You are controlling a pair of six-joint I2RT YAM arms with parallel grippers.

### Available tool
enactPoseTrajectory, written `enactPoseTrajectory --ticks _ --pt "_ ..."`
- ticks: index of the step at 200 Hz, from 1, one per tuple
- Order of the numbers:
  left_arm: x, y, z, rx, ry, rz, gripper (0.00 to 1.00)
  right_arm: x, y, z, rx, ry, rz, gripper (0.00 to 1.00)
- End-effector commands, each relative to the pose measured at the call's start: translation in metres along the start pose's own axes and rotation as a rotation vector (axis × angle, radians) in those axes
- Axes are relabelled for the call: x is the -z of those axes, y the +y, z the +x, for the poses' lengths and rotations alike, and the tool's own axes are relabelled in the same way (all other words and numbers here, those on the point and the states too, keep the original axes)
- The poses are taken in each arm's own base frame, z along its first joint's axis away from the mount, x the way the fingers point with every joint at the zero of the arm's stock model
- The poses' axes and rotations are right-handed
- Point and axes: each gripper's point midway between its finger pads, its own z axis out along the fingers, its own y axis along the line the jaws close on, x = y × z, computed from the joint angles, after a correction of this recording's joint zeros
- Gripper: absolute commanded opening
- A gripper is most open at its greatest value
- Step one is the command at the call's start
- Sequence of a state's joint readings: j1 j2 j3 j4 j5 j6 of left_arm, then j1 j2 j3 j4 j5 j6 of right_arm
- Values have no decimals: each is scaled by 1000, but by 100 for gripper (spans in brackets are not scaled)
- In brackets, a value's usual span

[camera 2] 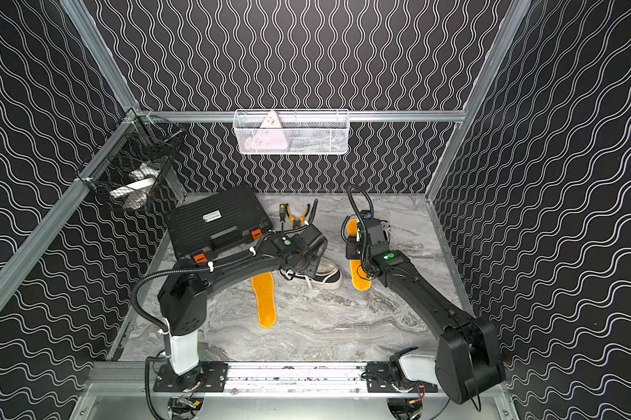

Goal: Insert the insole into the shoe
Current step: Pick up the insole from the center of the board.

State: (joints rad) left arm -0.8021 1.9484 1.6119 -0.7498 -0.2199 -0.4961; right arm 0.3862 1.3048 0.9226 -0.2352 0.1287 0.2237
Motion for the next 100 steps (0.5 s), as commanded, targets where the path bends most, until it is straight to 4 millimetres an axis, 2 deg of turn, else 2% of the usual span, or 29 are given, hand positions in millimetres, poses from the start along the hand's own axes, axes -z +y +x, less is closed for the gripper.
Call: enactPoseTrajectory --ticks 1,33,54,75,100 --pt "-7 9 -5 53 -8 -37 58 2 1 5 -12 16 -9 42" --pt "-15 13 -10 68 4 -38 55 3 1 9 -14 31 -16 42" --pt "-20 18 -8 64 15 -57 49 5 2 10 -16 35 -21 42" --pt "-20 20 -8 57 16 -50 35 8 6 13 -11 56 -44 41" --pt "-18 25 -11 42 27 5 13 15 15 23 -38 106 -101 40"
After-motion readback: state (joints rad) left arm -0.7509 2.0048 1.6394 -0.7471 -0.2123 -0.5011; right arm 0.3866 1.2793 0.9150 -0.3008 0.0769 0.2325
